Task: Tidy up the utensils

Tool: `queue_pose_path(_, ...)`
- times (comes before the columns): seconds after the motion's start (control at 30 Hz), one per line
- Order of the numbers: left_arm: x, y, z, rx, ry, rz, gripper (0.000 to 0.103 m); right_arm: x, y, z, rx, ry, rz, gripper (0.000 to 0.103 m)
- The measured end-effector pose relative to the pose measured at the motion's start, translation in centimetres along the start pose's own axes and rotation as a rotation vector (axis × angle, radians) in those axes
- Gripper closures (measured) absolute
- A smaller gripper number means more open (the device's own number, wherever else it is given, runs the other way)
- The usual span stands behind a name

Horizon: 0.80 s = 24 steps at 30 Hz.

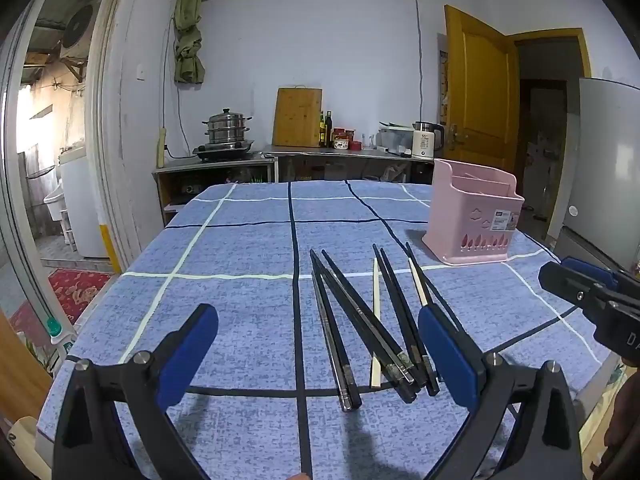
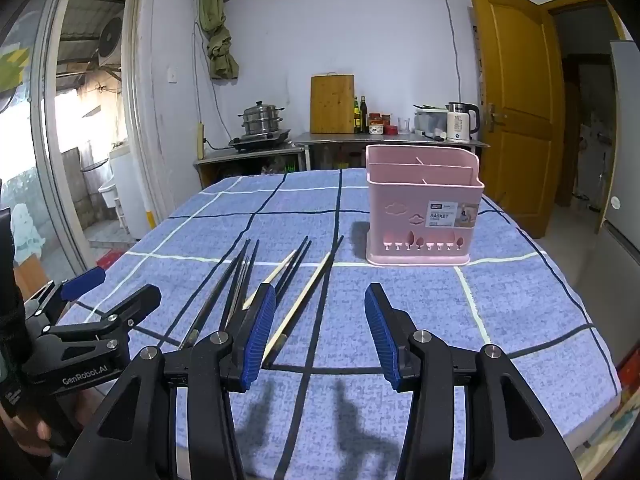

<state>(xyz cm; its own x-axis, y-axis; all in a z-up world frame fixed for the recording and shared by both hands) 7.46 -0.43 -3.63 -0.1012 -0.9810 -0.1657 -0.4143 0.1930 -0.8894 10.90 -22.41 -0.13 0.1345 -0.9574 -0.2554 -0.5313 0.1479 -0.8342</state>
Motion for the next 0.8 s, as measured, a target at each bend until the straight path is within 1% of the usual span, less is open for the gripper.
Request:
queue_pose_path(0.23, 0.3, -0.74, 0.33, -0.014, 0.003, 0.002, 0.001, -0.19, -0.05, -0.12, 0.005, 0.001, -0.003, 0.055)
queue_pose_path(0.8, 0.31, -0.19, 0.43, -0.012, 0.007, -0.003, 0.001, -0.08, 0.02, -0.01, 0.004, 0.003, 0.002, 0.055)
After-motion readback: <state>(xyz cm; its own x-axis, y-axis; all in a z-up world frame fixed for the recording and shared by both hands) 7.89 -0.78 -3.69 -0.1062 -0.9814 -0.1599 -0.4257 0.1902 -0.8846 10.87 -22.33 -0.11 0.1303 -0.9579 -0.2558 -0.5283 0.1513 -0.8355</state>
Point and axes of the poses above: each gripper's, at about its wrist camera, not at the fingertips, and z roughly the way its jaws point, x to its right, y to its underside, the point moved 9 cm from there along z, roughly the way its jaws point, and after that the axes turned 13 degrees about z, right-handed, at the moved point
